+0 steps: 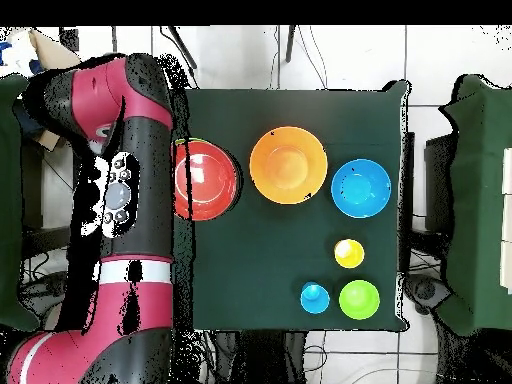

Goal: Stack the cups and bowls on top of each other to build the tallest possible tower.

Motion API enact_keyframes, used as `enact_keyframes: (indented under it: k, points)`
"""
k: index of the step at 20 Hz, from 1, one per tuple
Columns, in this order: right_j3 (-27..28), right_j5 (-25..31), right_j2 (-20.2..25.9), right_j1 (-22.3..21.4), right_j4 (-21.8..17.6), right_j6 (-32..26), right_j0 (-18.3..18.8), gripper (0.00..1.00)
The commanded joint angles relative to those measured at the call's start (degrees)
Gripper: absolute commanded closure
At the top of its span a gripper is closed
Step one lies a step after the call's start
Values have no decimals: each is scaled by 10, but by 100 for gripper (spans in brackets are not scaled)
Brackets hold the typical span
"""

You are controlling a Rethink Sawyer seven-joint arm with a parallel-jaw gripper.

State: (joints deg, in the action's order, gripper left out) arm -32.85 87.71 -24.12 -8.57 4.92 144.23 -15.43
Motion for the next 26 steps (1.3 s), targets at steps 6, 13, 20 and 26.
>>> enact_keyframes:
  k: [6, 13, 20, 26]
  points:
    - [-120, -54, 78, -25, -12, -60, -15, 100]
    - [-119, -64, 90, -23, -6, -52, -15, 100]
    - [-107, -66, 97, -18, -4, -43, -15, 100]
    - [-87, -44, 99, -12, -3, -30, -16, 100]
